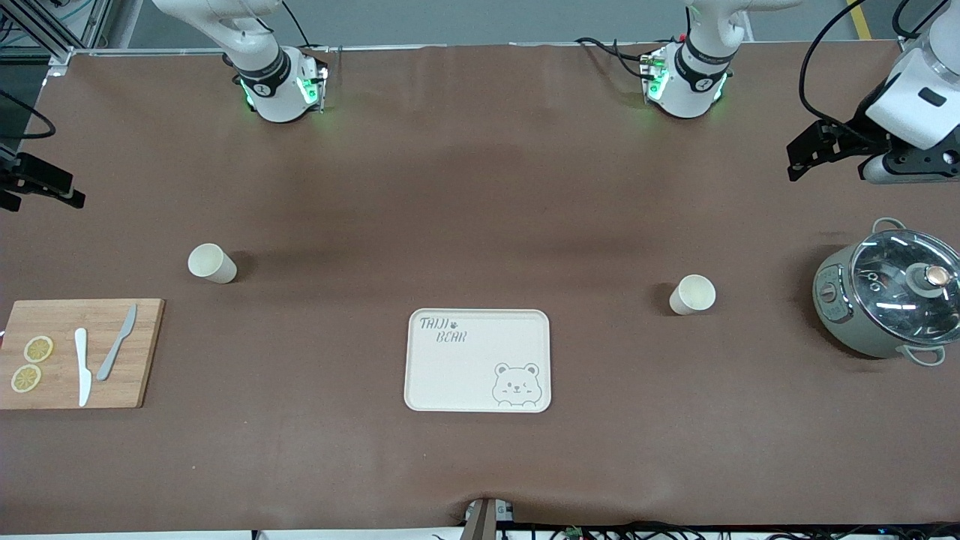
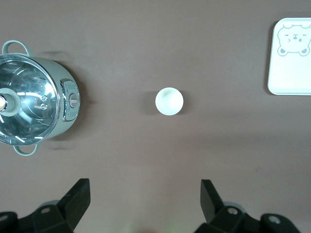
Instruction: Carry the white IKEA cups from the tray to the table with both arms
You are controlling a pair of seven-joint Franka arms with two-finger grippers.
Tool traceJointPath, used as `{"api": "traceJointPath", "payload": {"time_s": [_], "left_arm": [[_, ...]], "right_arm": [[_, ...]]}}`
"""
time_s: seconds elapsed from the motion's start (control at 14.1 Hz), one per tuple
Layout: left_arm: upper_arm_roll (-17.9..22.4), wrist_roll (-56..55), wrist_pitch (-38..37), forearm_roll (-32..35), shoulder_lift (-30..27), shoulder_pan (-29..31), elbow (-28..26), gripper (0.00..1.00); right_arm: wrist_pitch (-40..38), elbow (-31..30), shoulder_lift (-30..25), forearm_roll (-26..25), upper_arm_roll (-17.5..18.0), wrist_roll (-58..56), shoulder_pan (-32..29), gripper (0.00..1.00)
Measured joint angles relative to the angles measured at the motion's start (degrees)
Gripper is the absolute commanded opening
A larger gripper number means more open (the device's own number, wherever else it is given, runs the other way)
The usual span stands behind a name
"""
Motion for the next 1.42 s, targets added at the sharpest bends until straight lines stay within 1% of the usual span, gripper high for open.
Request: {"api": "traceJointPath", "payload": {"time_s": [0.14, 0.21, 0.43, 1.42], "left_arm": [[0.0, 0.0, 0.0, 0.0, 0.0, 0.0, 0.1, 1.00], [0.0, 0.0, 0.0, 0.0, 0.0, 0.0, 0.1, 1.00], [0.0, 0.0, -0.2, 0.0, 0.0, 0.0, 0.6, 1.00], [0.3, 0.0, -0.9, 0.0, 0.1, 0.1, 1.3, 1.00]], "right_arm": [[0.0, 0.0, 0.0, -0.9, 0.4, 0.0, 0.4, 1.00], [0.0, 0.0, 0.0, -2.2, 0.6, 0.3, 1.1, 1.00], [0.0, 0.0, -0.1, -4.1, 1.1, 5.1, 3.2, 1.00], [0.0, 0.1, -0.2, -4.3, 0.8, 5.3, 3.7, 1.00]]}}
